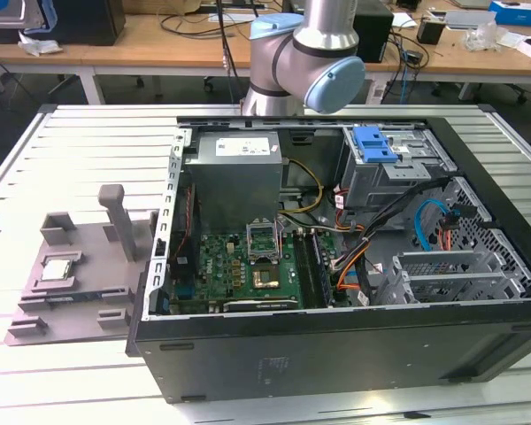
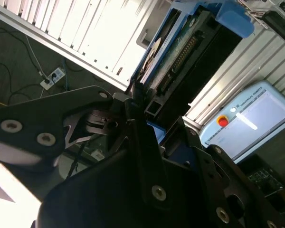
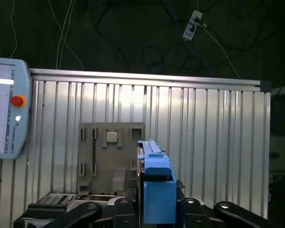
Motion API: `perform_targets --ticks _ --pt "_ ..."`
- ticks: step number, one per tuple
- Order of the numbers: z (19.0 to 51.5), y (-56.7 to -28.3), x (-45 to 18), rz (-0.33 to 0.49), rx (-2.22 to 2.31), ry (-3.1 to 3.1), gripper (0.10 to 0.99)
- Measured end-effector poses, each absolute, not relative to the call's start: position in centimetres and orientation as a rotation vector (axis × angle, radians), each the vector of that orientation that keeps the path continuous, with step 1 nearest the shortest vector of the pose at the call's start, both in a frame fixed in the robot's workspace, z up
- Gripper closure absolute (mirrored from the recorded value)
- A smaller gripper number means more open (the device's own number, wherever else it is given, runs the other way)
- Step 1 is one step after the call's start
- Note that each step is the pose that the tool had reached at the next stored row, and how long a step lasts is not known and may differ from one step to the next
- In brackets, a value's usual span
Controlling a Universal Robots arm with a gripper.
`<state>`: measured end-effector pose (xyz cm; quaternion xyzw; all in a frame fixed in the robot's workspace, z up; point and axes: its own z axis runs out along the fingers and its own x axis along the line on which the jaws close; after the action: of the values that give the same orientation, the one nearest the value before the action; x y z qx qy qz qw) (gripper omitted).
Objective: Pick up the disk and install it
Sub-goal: 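Pick up the disk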
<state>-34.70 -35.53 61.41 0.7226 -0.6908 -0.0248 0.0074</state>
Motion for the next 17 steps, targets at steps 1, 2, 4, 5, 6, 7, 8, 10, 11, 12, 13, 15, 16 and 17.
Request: perform_targets --ticks 1,2,4,5,6,7,8,10,11,12,13,15,16,17 --pt "61.2 -35.5 -34.5 -0.078 2.259 -2.16 0.718" --pt "61.0 -35.5 -34.1 -0.078 2.259 -2.16 0.718" --pt "60.6 -35.5 -32.5 -0.078 2.259 -2.16 0.718" --pt "60.4 -35.5 -31.8 -0.078 2.258 -2.16 0.718" --pt "60.2 -35.5 -31.1 -0.079 2.258 -2.159 0.718" --pt "60.0 -35.5 -30.7 -0.079 2.258 -2.159 0.718" --pt "59.8 -35.5 -30.3 -0.079 2.258 -2.159 0.718" --pt "59.4 -35.5 -29.7 -0.079 2.258 -2.159 0.718" --pt "59.1 -35.5 -29.3 -0.079 2.258 -2.159 0.718" --pt "58.8 -35.5 -29.0 -0.079 2.258 -2.159 0.718" --pt "58.7 -35.5 -28.7 -0.079 2.258 -2.159 0.718" --pt "58.2 -35.5 -28.2 -0.079 2.258 -2.159 0.718" --pt "57.9 -35.5 -27.8 -0.079 2.258 -2.159 0.718" --pt "57.6 -35.5 -27.6 -0.079 2.258 -2.159 0.718"
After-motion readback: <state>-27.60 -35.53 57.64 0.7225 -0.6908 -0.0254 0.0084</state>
